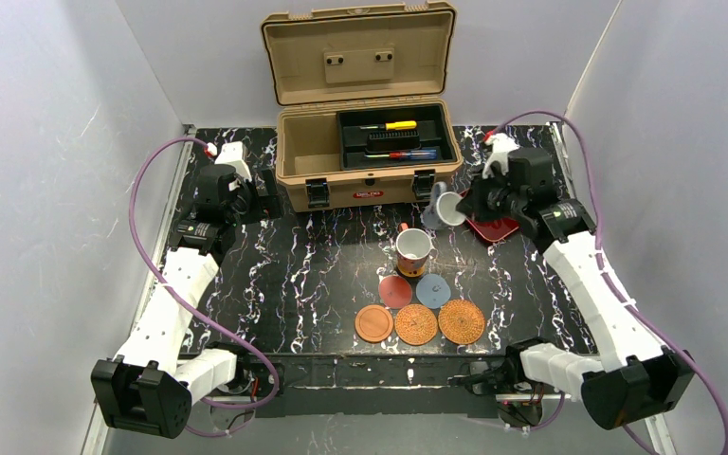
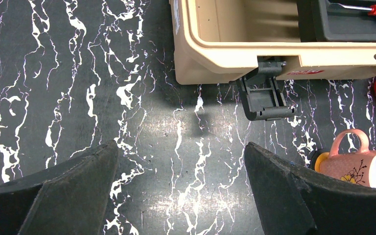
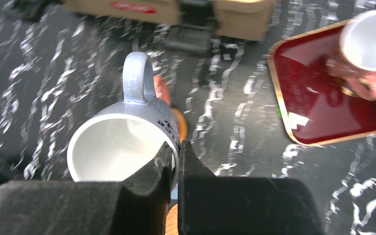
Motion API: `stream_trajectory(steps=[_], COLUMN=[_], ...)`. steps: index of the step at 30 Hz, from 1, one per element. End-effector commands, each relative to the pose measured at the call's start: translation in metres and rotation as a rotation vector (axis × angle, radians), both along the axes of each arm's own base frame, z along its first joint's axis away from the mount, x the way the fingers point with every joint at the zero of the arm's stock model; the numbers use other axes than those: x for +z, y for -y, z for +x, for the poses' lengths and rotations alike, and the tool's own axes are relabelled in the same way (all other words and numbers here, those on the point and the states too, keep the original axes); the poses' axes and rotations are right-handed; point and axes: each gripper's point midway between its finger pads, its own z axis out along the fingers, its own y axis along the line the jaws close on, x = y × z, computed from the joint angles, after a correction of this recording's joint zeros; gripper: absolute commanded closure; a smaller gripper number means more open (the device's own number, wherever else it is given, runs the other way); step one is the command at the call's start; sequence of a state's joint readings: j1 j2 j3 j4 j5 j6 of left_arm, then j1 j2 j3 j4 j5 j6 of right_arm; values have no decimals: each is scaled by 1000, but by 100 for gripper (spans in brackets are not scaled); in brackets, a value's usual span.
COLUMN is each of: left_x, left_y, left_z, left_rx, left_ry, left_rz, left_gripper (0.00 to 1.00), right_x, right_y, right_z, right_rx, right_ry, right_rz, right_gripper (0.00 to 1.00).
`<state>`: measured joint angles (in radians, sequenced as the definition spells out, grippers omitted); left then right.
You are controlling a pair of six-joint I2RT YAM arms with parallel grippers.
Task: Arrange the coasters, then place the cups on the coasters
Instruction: Pick up the cup from the tray, then place the cup on the coaster.
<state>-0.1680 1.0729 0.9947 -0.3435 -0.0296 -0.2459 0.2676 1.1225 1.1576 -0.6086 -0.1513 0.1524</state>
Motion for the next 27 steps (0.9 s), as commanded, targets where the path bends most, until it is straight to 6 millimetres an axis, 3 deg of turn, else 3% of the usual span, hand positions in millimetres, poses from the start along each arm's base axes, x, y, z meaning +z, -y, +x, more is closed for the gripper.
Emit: stream_trajectory(steps=[1,7,15,20,27], left_x=[0,0,0,-1,-1], left_y=[0,-1,-2,-2,-3], left_z=[-1,-1,-2,-1,-1], left_rx=[-4,0,5,4,6], left_ry=[4,4,6,3,5], left_rz=[12,16,21,21,24], left_gripper=[1,1,1,1,1], right_x=[42,35,2,-28,-64], right_y=[-59,-115,-157,-169,-169], right_z=[-35,-75,-93,-96,-98], right_rx=[224,380,272,212,173], right_ry=[72,33,36,46,0], right_rz=[97,88,13,-87,-133], right_gripper=[99,99,99,99,99])
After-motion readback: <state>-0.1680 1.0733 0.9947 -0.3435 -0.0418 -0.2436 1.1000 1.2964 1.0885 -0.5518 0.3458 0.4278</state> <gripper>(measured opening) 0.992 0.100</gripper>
